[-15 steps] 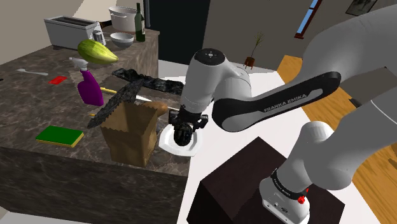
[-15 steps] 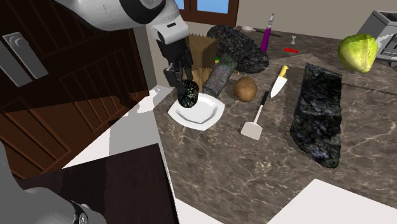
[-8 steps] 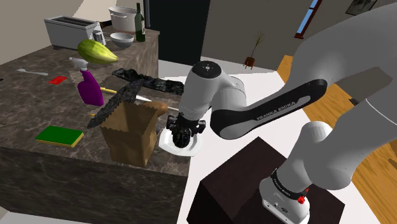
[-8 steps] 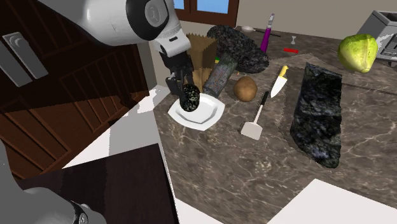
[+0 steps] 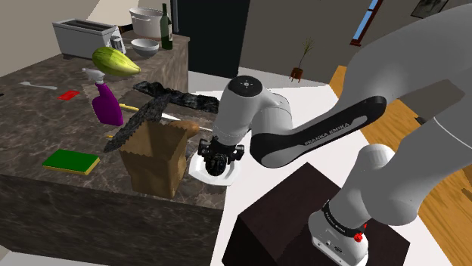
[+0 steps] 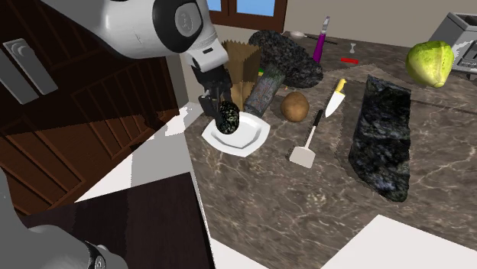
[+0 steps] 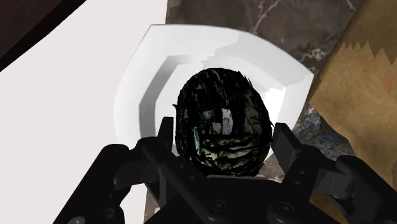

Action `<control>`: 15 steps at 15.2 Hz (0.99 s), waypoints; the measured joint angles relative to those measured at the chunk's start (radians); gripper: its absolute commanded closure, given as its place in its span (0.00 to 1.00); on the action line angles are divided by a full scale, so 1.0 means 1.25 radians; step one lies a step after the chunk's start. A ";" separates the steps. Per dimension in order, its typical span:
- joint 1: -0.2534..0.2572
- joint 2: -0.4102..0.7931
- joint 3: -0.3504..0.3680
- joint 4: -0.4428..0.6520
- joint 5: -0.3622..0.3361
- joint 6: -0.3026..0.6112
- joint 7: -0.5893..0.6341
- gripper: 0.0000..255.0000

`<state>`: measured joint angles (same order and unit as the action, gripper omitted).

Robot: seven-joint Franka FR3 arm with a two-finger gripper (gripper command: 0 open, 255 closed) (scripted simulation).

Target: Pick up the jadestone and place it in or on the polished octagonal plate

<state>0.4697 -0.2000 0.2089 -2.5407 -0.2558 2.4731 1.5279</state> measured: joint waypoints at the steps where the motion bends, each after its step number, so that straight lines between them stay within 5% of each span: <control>1: 0.000 0.001 0.000 -0.002 0.000 -0.001 0.000 0.00; 6: 0.000 0.003 0.000 -0.004 0.000 -0.001 0.000 0.00; 10: 0.017 -0.064 -0.003 0.018 0.039 -0.086 -0.030 0.00; 15: 0.022 -0.079 -0.001 0.026 0.048 -0.110 -0.032 0.00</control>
<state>0.4975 -0.2984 0.2076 -2.5088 -0.1956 2.3360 1.4874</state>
